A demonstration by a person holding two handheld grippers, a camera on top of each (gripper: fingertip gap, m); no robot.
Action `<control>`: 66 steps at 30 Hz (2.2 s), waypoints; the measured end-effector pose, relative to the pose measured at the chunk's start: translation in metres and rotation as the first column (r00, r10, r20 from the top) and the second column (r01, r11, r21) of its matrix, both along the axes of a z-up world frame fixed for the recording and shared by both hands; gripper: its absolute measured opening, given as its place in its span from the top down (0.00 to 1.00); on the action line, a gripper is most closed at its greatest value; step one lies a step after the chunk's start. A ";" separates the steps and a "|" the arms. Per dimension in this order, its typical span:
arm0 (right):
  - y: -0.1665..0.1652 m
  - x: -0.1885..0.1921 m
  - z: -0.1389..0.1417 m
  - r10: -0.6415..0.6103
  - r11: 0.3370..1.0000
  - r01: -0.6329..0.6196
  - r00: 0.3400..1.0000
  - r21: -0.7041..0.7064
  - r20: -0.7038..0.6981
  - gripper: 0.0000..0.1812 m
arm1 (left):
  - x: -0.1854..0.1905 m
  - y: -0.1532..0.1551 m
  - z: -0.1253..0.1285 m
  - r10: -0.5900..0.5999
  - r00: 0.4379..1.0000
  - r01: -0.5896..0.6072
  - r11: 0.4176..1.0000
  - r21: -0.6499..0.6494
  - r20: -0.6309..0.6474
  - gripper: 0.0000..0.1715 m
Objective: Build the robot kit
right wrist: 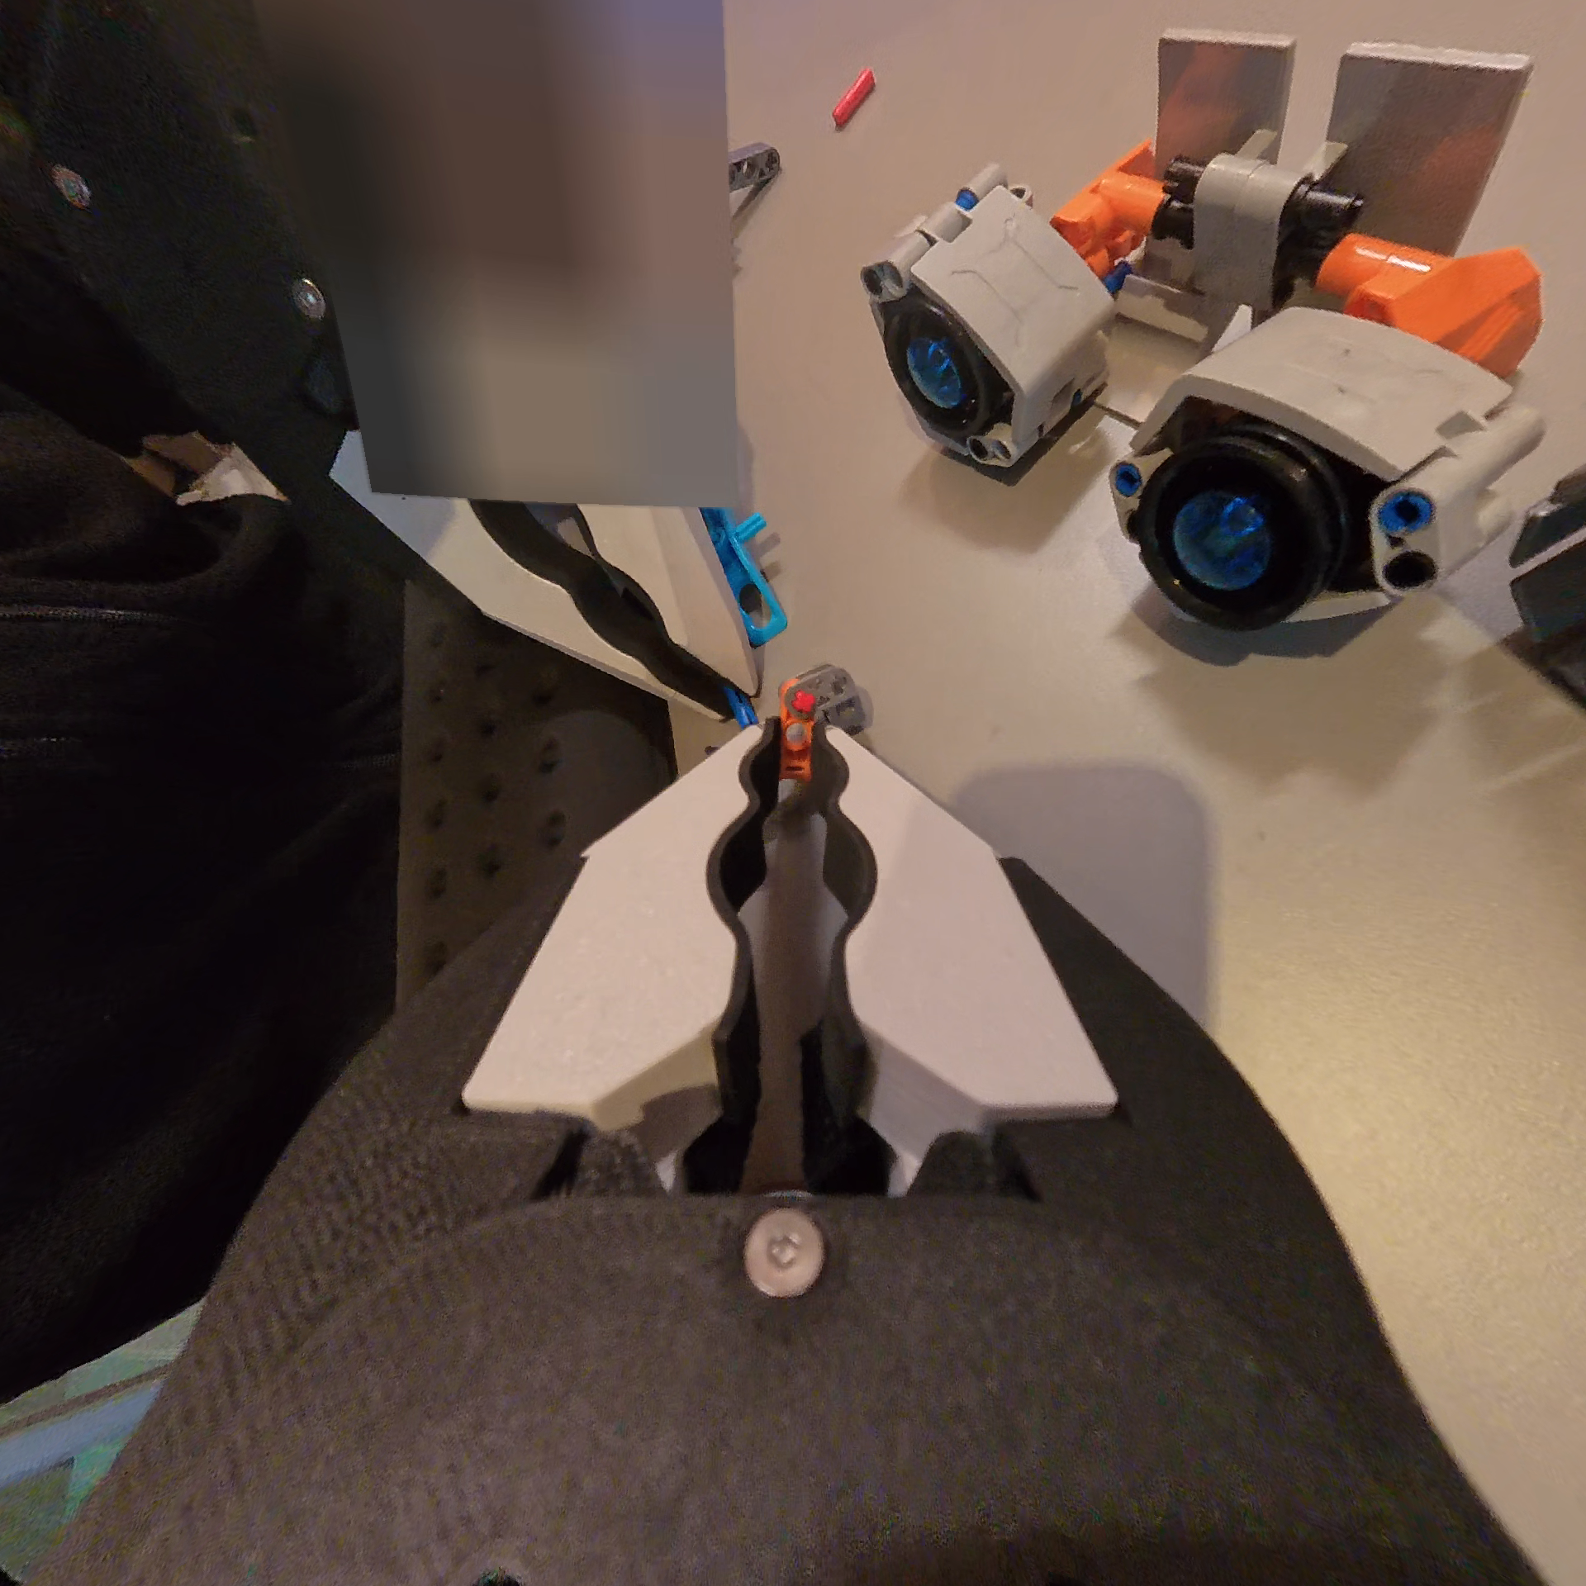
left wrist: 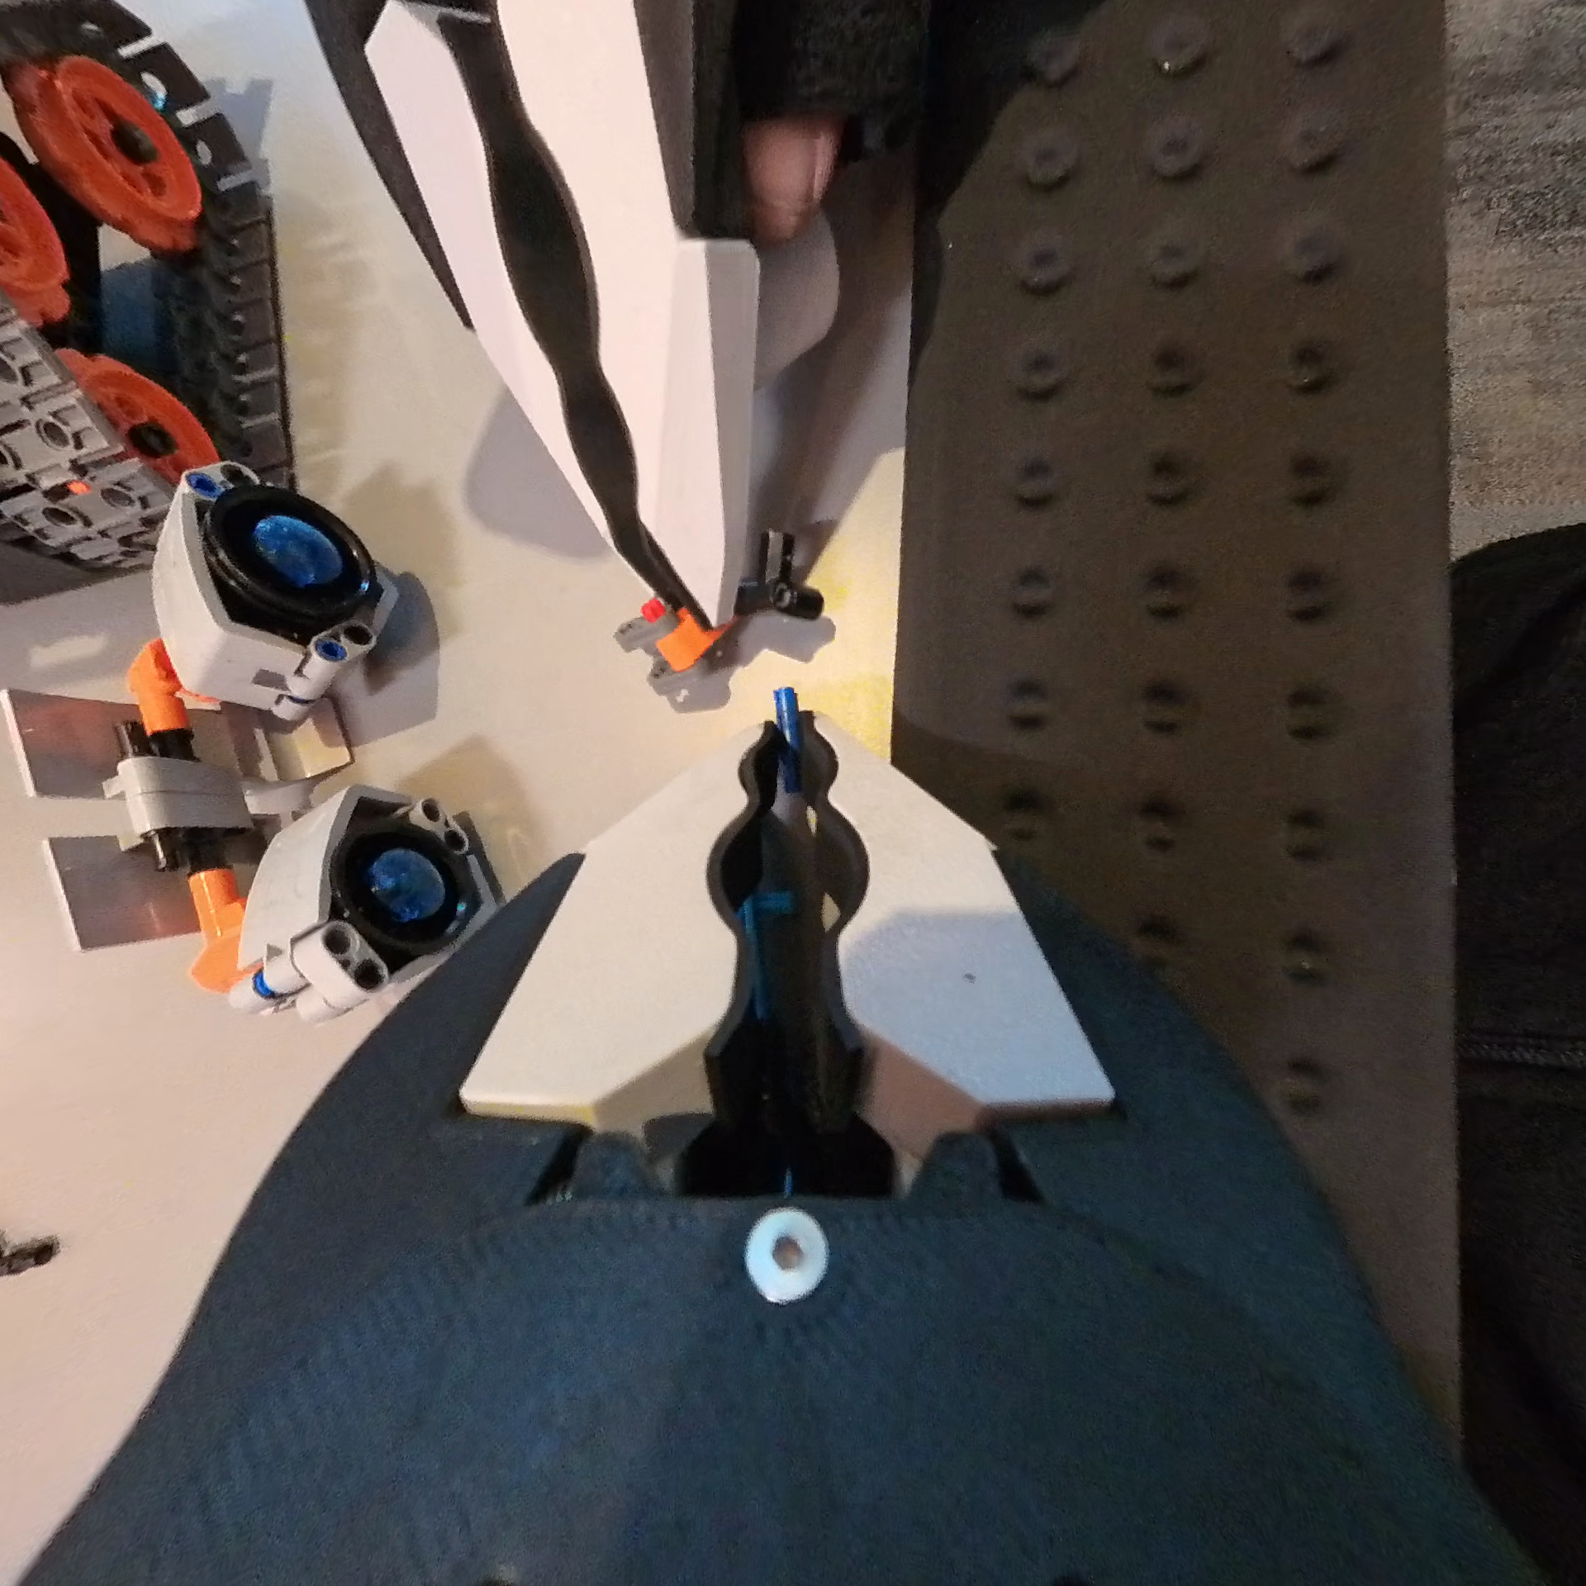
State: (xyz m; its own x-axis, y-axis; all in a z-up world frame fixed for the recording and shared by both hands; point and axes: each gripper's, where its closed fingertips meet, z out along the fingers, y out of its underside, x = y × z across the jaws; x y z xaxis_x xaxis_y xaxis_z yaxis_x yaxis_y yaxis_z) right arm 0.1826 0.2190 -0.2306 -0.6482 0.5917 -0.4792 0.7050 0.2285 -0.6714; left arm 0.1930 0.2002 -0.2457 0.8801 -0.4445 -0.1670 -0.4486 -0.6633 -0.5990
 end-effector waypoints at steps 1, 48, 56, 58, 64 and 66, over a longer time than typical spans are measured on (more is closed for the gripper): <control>0.000 -0.001 0.003 -0.006 1.000 0.006 1.000 -0.015 -0.008 0.97 | -0.001 0.000 0.000 0.010 1.000 -0.010 1.000 0.014 -0.001 0.98; 0.089 0.002 0.053 -0.358 0.930 0.321 0.900 -0.178 -0.246 0.97 | -0.008 0.024 0.028 0.087 0.977 -0.029 0.958 0.287 -0.193 0.95; 0.092 0.020 -0.004 -0.266 0.958 0.264 0.964 0.107 -0.003 0.90 | -0.008 0.028 0.018 0.076 0.965 -0.009 0.967 0.255 -0.252 0.90; 0.096 0.020 -0.003 -0.286 0.949 0.286 0.958 0.131 -0.023 0.79 | -0.008 0.029 0.018 0.078 0.963 -0.010 0.967 0.255 -0.259 0.90; 0.143 0.073 0.063 -0.463 0.861 0.506 0.818 0.047 -0.342 0.76 | -0.012 0.030 0.015 0.093 0.959 -0.024 0.968 0.250 -0.267 0.89; 0.163 0.129 0.083 -0.534 0.797 0.604 0.712 0.008 -0.456 0.78 | -0.012 0.030 0.012 0.092 0.953 -0.021 0.970 0.241 -0.290 0.89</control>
